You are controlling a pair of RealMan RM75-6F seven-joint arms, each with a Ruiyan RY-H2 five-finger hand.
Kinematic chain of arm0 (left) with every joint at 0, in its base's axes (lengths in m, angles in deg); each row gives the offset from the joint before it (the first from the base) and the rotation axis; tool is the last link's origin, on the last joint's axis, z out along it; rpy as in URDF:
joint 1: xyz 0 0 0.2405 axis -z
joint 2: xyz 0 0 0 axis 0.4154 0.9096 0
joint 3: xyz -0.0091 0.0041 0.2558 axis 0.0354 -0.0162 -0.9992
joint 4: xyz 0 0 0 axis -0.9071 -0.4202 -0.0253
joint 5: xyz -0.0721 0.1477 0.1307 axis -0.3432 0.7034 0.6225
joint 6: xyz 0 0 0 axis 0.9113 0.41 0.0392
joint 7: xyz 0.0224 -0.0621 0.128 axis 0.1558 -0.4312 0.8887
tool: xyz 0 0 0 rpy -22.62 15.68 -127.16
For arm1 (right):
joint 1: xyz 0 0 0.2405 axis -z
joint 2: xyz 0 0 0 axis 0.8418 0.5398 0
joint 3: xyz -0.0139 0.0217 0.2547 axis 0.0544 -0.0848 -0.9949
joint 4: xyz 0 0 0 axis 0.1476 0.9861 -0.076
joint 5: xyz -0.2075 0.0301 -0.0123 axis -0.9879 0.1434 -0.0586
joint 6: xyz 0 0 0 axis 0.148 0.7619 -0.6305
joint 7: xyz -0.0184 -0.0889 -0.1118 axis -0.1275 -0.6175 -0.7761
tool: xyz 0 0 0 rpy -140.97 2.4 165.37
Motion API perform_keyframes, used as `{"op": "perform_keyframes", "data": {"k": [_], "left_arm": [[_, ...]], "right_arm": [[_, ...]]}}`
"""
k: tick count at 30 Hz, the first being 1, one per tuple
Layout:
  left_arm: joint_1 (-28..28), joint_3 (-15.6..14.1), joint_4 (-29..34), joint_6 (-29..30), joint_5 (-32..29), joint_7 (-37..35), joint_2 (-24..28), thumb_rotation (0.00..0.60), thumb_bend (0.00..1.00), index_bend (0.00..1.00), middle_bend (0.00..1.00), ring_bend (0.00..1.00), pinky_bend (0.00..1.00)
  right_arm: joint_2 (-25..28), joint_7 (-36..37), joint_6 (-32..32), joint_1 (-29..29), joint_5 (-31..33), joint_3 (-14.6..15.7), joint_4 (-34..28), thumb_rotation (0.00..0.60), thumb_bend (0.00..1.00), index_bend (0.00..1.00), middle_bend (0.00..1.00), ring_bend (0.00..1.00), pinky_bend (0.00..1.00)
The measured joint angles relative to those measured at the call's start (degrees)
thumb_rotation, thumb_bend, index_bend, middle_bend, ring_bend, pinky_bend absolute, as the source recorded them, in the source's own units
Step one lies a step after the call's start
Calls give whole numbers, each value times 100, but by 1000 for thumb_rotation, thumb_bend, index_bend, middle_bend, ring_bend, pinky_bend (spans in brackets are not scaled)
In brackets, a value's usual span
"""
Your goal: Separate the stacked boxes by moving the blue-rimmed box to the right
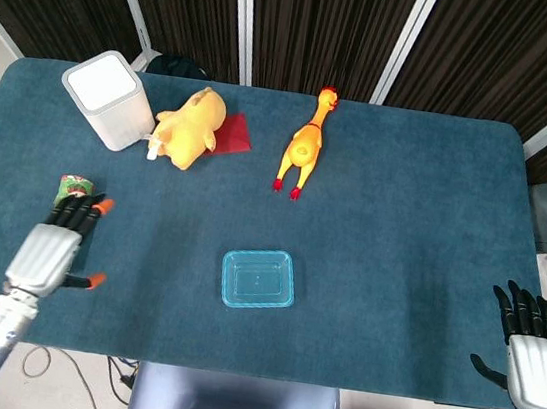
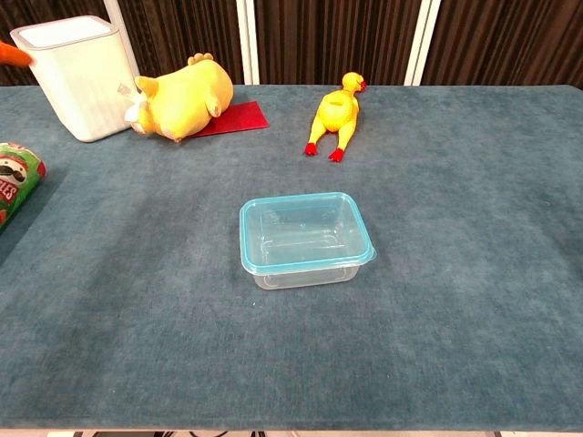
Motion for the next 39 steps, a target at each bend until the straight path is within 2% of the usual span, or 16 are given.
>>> {"op": "perform_keyframes", "data": {"k": [7, 13, 22, 39], "left_arm": [[640, 178, 64, -363, -843, 1098, -840, 600, 0, 0, 0, 0, 0], [981, 262, -168, -394, -1276, 1599, -1459, 600, 0, 0, 0, 0, 0], [1313, 260, -480, -277, -1771, 1939, -2208, 600, 0, 0, 0, 0, 0], [1794, 270, -714, -169, -2400, 2238, -2969, 600, 0, 0, 0, 0, 0]], "right_arm": [[7, 18, -26, -2, 24, -1, -20, 600, 147, 0, 0, 0, 0], [7, 35, -43, -7, 47, -10, -22, 600, 147, 0, 0, 0, 0], [9, 45, -52, -8, 64, -17, -23, 600, 147, 0, 0, 0, 0], [6, 61, -85, -14, 106, -26, -26, 600, 147, 0, 0, 0, 0]]}}
